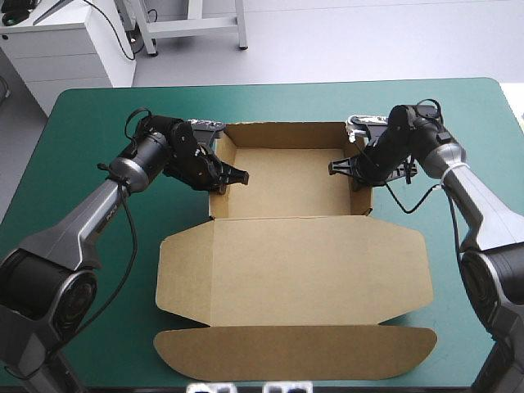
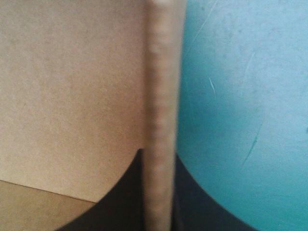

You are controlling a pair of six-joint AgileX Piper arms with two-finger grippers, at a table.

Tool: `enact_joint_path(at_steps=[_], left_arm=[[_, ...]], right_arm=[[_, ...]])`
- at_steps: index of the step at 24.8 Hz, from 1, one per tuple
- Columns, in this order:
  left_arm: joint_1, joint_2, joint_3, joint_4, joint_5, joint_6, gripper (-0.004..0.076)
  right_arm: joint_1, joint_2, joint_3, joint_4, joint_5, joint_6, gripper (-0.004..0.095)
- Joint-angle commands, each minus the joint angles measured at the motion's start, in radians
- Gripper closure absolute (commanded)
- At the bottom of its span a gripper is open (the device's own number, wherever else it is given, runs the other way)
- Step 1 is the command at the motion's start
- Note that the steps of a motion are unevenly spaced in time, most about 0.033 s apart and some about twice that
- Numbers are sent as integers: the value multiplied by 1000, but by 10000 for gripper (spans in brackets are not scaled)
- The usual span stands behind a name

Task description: Fold the box

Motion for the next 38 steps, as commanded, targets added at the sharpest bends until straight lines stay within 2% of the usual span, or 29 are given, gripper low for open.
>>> enact_joint_path(at_steps=[1,5,11,13,18,20,21,23,24,31,38], left_arm=[[-6,-35,-32,79,15,15,733],[-22,-8,-34,175,86,14,732],[-22,4,-35,46,70,99,731],[-22,4,-40,9,69,133,705],[-22,4,-40,-8,69,194,388],[-22,4,-40,12,69,185,234],[-22,4,-40,19,69,174,174],[-22,4,-40,36,69,130,97],[-22,4,-40,41,71,119,85],[-22,-1,-55,44,76,104,83],[-22,-28,-222,44,84,104,83]], right_arm=[[-2,-44,-31,61,-9,-46,920],[-2,-34,-31,8,5,-27,920],[-2,-25,-31,-6,33,-29,916],[-2,-25,-31,-17,52,-62,814],[-2,-25,-31,-8,77,-118,289],[-2,-25,-31,1,70,-100,148],[-2,-25,-31,11,68,-100,120],[-2,-25,-31,33,65,-98,114],[-2,-25,-31,43,63,-98,118],[-2,-34,-31,65,61,-91,118],[-2,-82,-69,62,62,-100,122]])
